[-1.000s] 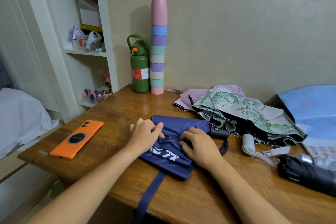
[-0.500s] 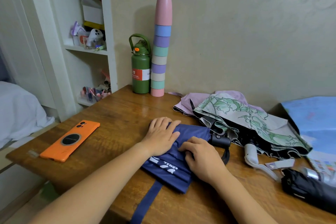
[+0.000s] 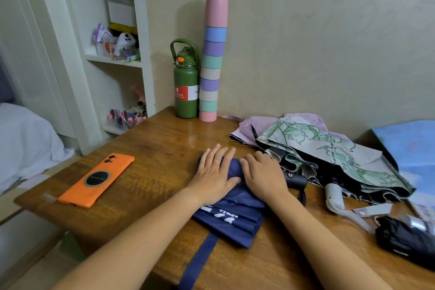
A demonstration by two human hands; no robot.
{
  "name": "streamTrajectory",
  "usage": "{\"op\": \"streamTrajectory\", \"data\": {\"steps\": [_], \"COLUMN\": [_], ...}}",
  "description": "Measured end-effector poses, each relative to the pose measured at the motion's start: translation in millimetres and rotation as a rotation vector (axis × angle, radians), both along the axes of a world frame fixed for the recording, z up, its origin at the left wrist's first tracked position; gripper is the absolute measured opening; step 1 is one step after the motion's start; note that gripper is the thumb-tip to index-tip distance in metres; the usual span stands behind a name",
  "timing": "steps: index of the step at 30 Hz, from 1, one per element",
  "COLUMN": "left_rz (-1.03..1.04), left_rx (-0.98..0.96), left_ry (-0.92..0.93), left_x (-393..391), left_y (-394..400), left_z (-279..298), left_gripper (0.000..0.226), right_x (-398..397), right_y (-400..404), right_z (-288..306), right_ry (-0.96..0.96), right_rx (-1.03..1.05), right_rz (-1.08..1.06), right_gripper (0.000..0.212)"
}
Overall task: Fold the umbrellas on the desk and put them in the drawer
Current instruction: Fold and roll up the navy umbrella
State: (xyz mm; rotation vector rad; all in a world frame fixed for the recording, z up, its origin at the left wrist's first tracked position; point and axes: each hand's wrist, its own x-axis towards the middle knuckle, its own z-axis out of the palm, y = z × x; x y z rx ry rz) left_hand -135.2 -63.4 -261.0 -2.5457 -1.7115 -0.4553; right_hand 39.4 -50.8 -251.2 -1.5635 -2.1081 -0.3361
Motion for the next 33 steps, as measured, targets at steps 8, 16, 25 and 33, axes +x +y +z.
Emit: {"op": "streamTrajectory", "data": {"steps": [8,16,25,33], "left_rz": [0.004,-0.103,-0.045,-0.132], "left_rx": [-0.075,-0.065,-0.257,-0.277], "left_ry": [0.122,0.219,0.298,0.166], "left_x": [-10,1,7,0], "left_y": [15,21,20,7], "left_z": [37,57,72,83], "left_gripper": [0.074,0.078,0.063,0.058], "right_x": [12,12,13,19], "right_y": [-7,-18,-22,-26], "right_z": [-7,7,19,37], "right_ry": [-0.095,-0.006,-0.117,-0.141], "right_rx": [-0.015,-0.083,-0.208,-0.319], "right_rz": [0.08,0.218,0.164,0.218], "right_gripper": [0.054,0.06,0.046,0.051]}}
